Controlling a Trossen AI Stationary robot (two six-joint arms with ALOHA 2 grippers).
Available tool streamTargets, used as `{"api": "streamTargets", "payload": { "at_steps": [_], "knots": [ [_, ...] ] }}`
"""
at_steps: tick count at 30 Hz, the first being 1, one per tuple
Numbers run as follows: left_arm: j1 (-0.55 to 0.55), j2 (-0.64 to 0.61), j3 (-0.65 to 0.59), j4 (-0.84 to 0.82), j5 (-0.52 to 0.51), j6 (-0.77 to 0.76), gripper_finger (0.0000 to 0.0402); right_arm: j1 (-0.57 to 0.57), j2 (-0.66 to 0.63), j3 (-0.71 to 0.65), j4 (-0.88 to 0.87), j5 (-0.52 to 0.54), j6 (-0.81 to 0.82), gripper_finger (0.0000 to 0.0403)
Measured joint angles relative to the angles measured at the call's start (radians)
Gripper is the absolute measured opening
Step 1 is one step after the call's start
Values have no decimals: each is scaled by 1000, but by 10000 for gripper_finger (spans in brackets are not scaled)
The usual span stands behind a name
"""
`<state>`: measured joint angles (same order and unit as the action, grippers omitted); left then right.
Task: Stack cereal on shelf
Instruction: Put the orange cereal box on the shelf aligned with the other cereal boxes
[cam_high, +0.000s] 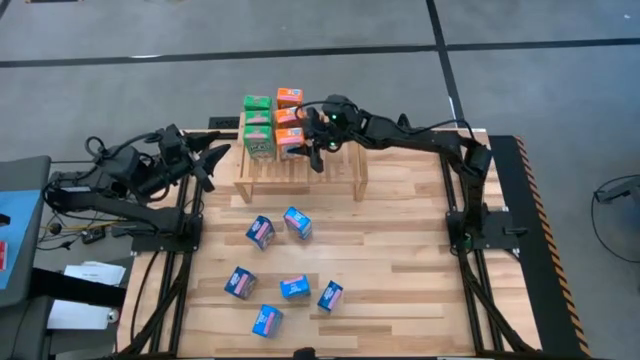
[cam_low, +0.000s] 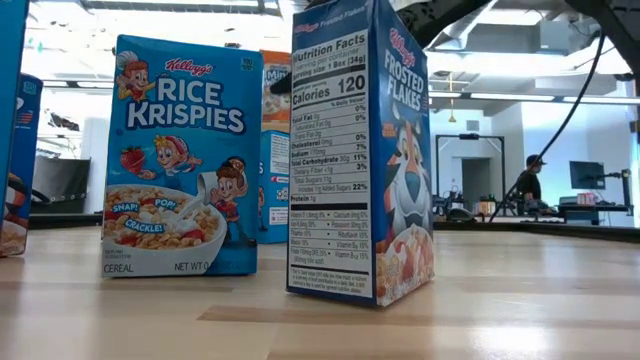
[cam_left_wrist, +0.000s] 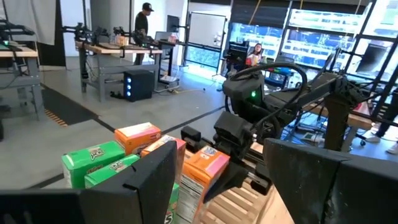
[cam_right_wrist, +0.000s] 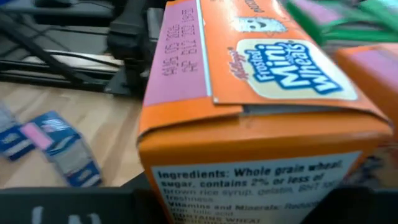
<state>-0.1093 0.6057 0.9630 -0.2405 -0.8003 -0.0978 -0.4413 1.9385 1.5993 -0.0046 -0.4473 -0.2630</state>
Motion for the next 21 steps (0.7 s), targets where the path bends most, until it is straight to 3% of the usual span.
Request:
{"api": "streamTargets", "payload": {
  "at_steps": [21],
  "knots": [
    [0,0,0,-8,-30,12,228,10,47,3,39,61,4,167]
  ]
}}
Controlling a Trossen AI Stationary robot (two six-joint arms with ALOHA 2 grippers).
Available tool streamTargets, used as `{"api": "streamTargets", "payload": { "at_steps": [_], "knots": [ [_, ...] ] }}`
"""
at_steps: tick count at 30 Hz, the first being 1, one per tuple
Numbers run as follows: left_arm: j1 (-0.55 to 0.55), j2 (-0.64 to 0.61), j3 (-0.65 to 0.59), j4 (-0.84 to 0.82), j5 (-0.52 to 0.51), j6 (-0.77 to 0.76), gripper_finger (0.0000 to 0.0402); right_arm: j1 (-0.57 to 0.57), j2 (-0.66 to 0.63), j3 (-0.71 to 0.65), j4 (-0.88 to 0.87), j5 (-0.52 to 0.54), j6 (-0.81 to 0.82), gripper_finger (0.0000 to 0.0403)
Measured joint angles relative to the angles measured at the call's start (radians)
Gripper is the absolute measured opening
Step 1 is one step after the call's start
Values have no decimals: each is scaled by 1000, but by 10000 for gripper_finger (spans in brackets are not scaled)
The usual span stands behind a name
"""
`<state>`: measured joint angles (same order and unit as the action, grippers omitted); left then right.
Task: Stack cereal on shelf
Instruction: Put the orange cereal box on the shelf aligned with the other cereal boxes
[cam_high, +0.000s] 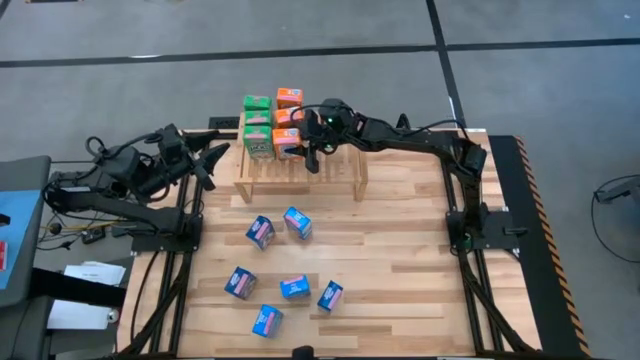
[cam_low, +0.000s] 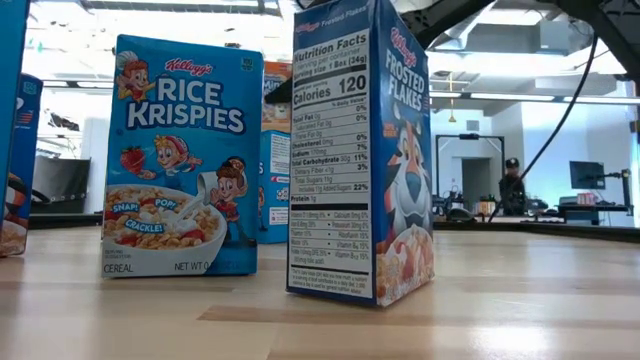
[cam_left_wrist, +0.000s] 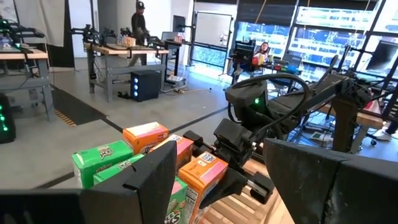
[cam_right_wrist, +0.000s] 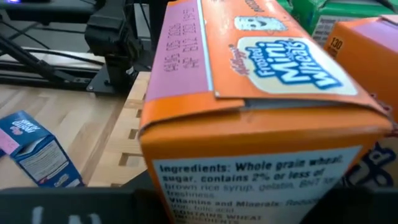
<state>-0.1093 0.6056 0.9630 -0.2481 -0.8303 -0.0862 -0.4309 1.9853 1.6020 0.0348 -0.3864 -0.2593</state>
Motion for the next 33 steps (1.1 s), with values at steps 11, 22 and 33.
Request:
{"api": "streamTargets", "payload": {
  "at_steps": [11,22,33],
  "knots": [
    [0,0,0,-1,3,-4,228,-16,-7,-2,-1,21,23,172],
    [0,0,0,-1,-8,2,228,-14,-8,-2,-6,21,26,197],
    [0,0,0,-1,-7,-4,228,-14,-9,-2,-20,21,49,218]
  ]
}}
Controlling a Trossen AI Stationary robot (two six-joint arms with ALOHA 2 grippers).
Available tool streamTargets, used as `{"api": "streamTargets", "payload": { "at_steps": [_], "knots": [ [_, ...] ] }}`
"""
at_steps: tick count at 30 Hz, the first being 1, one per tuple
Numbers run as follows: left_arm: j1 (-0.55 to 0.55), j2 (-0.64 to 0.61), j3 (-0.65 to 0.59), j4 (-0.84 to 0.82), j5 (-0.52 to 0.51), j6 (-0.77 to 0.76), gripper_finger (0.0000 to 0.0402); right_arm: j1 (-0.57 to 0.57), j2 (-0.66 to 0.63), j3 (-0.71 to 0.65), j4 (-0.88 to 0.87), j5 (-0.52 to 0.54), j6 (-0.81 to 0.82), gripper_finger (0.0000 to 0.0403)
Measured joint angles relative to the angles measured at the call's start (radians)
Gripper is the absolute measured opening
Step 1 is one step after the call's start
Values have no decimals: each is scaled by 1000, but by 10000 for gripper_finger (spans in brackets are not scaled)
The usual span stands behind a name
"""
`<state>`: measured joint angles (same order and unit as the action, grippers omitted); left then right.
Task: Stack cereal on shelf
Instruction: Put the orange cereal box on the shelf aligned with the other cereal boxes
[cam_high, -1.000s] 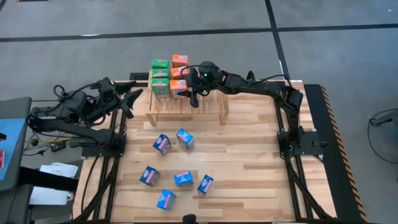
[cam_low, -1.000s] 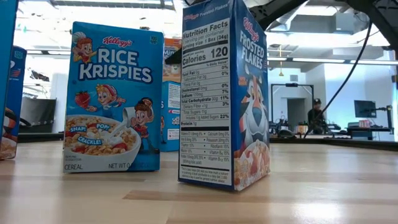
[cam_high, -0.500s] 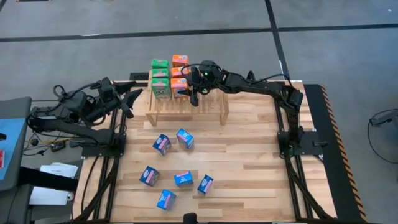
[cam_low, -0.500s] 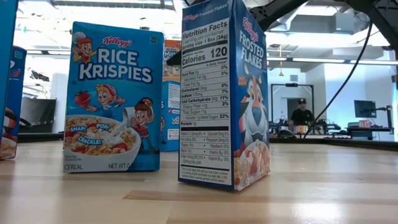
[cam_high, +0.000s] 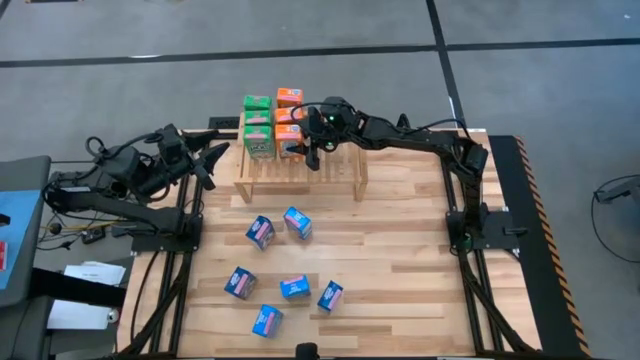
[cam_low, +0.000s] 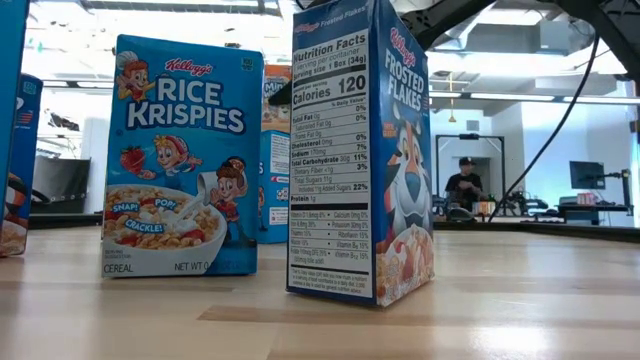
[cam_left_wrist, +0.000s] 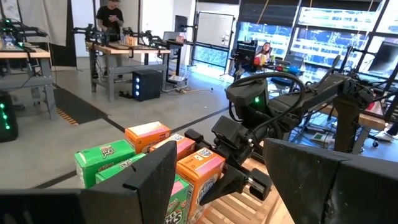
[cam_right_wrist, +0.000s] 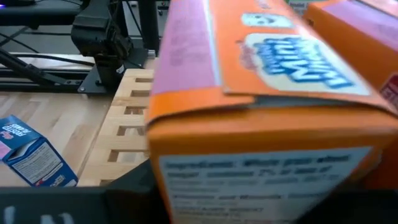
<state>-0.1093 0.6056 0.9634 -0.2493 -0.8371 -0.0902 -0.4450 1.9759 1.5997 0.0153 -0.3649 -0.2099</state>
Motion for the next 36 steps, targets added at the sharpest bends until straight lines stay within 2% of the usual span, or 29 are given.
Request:
{"api": "streamTargets", "payload": {
  "at_steps": [7,30,36],
  "knots": [
    [0,0,0,0,-9,0,228,-1,0,-1,-4,0,0,254],
    [0,0,0,0,-8,-1,228,-21,-23,-1,-140,-3,-30,256],
    [0,0,0,0,-8,0,228,-32,-79,0,-241,-3,-80,256]
  ]
}}
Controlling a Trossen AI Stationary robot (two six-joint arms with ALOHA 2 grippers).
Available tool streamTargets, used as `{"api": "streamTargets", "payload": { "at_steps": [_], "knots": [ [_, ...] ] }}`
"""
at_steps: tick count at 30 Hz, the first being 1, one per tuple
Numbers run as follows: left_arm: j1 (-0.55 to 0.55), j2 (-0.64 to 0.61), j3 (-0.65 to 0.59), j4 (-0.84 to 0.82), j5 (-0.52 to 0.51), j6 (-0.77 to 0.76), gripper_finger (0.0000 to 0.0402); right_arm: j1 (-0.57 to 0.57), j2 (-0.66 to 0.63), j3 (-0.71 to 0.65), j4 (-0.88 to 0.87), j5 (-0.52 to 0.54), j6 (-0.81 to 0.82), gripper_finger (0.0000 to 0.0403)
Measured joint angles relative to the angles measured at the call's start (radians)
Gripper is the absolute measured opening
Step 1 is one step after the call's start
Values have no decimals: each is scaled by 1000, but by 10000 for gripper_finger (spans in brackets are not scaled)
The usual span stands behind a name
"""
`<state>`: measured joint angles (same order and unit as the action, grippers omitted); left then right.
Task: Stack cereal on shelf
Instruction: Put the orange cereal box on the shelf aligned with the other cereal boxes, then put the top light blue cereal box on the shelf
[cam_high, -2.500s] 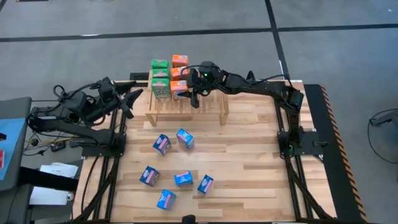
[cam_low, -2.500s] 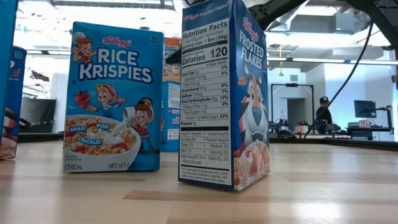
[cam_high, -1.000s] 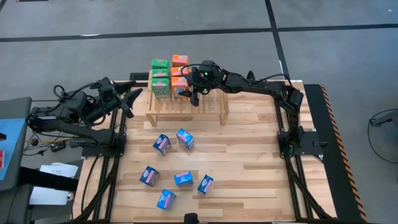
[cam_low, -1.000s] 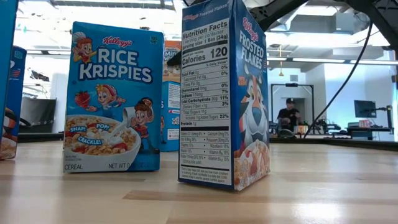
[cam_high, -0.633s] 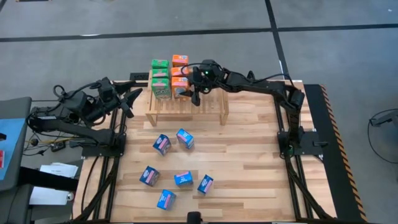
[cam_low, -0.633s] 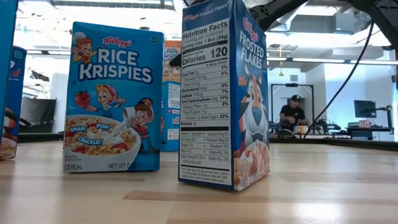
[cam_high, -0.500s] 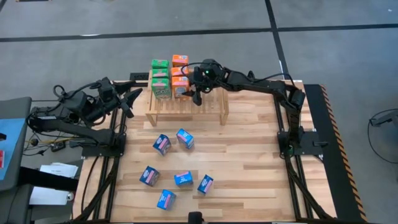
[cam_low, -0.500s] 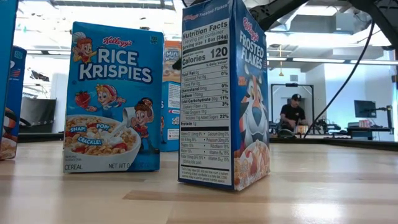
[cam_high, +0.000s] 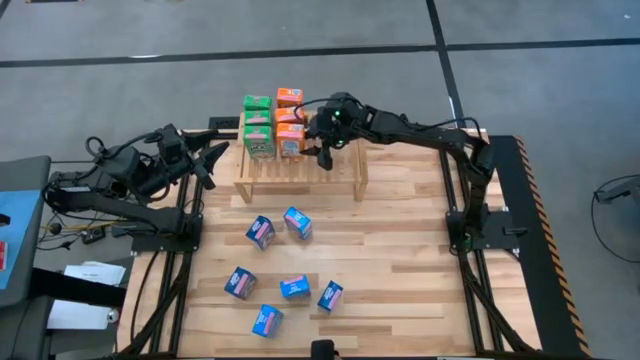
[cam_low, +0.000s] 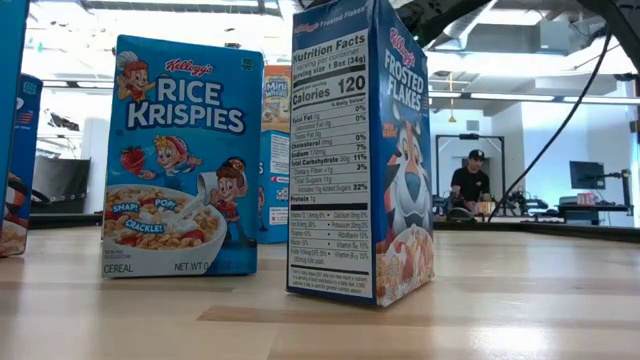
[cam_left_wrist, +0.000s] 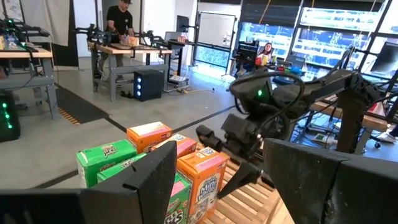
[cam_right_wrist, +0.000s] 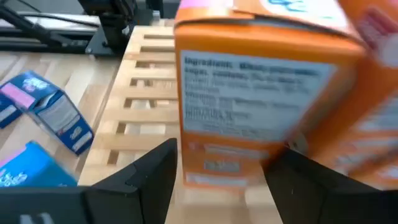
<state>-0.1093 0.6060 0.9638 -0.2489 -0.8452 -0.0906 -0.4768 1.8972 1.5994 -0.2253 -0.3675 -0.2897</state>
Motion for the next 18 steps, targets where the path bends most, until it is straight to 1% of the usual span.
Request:
{"api": "streamTargets", "payload": {
  "at_steps": [3,7,13,18],
  "knots": [
    [0,0,0,0,-5,-1,228,-8,-20,0,-20,0,-6,256],
    [0,0,0,1,-6,-10,228,-25,-56,1,-95,19,-16,256],
    [0,0,0,0,7,-22,228,-56,-144,0,-376,27,-80,256],
    [0,4,0,-26,89,-62,228,-62,-267,0,-595,30,-112,256]
  ]
}}
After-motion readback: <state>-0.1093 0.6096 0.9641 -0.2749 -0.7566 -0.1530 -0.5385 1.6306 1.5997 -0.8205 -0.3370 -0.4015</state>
